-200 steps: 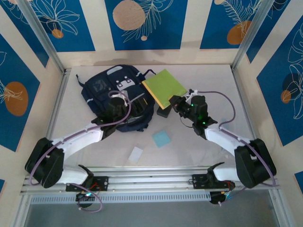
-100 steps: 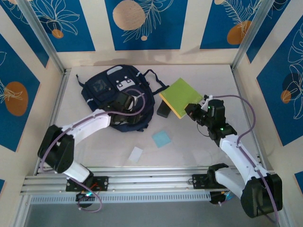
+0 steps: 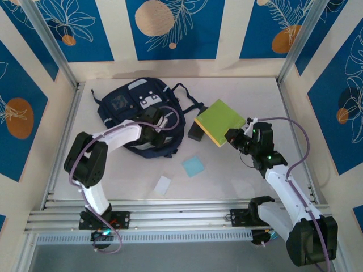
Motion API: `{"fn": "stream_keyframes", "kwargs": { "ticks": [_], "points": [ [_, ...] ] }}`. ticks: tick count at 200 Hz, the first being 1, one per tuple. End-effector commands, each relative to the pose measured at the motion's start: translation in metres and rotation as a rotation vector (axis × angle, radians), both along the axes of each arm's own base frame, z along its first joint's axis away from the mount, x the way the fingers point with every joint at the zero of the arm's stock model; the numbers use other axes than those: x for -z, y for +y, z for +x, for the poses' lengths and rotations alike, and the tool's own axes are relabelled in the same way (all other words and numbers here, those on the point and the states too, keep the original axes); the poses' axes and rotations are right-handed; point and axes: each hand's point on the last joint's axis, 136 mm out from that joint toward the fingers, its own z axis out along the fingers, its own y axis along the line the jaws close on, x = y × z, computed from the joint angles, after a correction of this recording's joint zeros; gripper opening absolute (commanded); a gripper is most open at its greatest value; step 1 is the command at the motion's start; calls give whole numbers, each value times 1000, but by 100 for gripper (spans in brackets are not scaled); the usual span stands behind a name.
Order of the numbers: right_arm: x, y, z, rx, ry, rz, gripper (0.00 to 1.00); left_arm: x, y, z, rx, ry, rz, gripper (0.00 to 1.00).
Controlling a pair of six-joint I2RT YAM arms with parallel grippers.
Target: Pack books, pencil case, and school supplies into a backpack
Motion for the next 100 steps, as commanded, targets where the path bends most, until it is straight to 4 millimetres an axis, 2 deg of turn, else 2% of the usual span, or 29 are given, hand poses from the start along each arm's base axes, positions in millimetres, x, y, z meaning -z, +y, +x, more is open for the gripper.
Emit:
{"fn": "stream_keyframes", "kwargs": {
  "ticks": [1,10,21,33,74,100],
  "points": [
    [-12,-1,-2,-18,-56,-8,0,4,-13,-13,55,100,-74,19],
    [-13,-3,-2,-12,-62,-9,0,-1,-16,-14,50,106,-99,0],
    [-15,-4,-4,-8,-64,-10,0,-14,-18,-13,24,93,-121,0],
    [-16,-3,-6,-14,-62,-5,0,-37,-20,-8,-8,53,-158,0],
    [-15,12,-15,-56,-13,91,0,-145,-26,25,-117,-194,-341,0],
    [-14,25,-18,-73,-14,141,0,-196,-36,41,-130,-298,-460,0]
  ]
}}
